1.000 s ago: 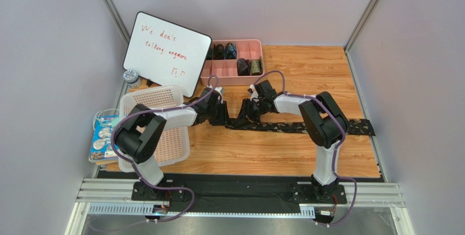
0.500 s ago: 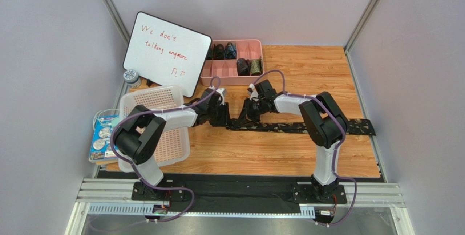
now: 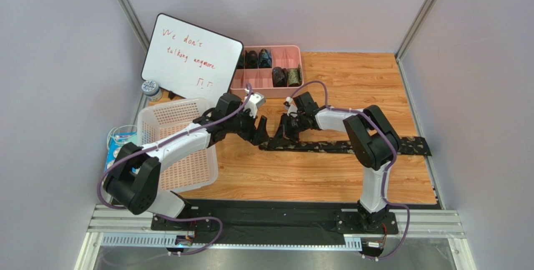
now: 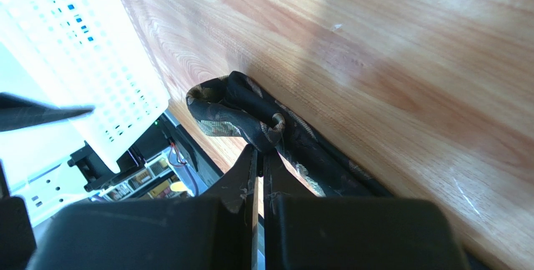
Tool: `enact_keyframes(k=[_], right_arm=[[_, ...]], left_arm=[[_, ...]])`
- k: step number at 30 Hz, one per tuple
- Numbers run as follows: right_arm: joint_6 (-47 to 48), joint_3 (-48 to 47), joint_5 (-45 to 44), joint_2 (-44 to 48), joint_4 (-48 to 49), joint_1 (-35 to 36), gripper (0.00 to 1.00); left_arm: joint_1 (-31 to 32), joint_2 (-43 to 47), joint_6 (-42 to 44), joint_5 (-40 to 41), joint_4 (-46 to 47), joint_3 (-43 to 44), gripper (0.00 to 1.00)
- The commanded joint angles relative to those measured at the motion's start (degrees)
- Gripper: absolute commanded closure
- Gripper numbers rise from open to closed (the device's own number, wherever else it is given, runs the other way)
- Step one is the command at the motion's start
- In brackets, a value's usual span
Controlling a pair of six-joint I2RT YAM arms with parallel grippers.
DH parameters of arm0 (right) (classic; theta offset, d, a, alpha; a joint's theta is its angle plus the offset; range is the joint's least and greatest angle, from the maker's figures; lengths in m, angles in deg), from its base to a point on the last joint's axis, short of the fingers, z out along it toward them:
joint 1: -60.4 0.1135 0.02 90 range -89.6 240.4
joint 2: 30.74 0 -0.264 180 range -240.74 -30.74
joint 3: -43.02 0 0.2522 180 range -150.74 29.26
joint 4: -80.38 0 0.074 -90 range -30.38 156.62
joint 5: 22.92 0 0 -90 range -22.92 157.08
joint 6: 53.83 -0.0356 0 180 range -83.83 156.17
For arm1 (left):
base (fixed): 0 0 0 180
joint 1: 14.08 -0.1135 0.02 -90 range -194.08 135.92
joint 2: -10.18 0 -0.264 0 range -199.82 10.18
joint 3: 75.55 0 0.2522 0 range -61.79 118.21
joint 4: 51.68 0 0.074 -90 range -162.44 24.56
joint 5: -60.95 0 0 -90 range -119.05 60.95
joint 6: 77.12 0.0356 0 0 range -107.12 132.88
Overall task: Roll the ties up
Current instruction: Roll the tie at the center of the board.
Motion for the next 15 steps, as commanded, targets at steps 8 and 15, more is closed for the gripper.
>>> enact_keyframes(k=[8,15], right_arm=[[4.87,-0.28,5.56,-0.54,-2.16,-0.93,1.00],[6.81,0.95,6.88,0.43,-2.52,-2.78,1.00]], left_arm=[[4.47,-1.23,38.01,-12.94,-0.43,1.21,0.19],[8.00,-6.42,47.41,-7.75,-1.05,4.45,0.18]])
